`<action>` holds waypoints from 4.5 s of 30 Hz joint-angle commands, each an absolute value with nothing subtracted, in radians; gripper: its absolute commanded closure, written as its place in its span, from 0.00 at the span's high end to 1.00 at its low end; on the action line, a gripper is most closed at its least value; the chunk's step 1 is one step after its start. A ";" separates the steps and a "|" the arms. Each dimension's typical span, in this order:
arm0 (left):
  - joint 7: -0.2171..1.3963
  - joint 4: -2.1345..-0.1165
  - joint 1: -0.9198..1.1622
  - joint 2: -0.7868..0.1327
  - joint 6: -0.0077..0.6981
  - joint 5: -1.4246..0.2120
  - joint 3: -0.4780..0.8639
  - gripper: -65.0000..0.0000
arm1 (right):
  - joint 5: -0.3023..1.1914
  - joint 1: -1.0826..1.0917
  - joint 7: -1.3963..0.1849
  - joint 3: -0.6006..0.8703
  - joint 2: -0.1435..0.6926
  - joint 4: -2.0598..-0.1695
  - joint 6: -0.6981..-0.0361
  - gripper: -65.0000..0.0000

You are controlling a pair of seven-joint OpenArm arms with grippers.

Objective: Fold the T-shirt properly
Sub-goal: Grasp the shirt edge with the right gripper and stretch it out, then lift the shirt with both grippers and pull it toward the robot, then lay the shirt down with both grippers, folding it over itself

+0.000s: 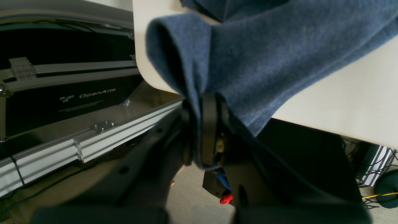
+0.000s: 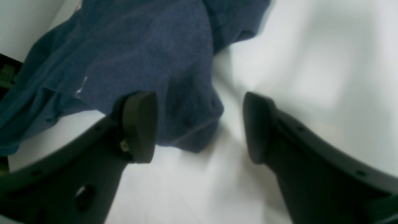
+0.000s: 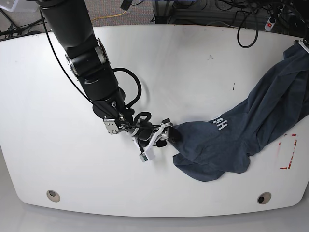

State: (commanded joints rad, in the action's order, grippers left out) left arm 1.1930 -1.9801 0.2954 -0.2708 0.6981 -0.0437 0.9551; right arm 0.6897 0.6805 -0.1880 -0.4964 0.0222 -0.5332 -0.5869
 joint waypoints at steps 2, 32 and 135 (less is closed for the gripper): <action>1.193 -1.980 0.295 -0.271 0.698 -0.044 0.955 0.00 | 0.690 0.680 -0.188 -0.496 0.022 -0.533 -0.587 0.39; 1.193 -1.980 0.050 -0.294 0.698 -0.038 0.630 0.00 | 0.750 0.232 -0.657 0.065 0.464 -1.319 -0.570 0.00; 1.187 -1.936 -0.760 -0.159 0.698 0.010 0.447 0.00 | 0.756 0.908 -1.110 0.124 0.760 -1.431 -0.647 0.00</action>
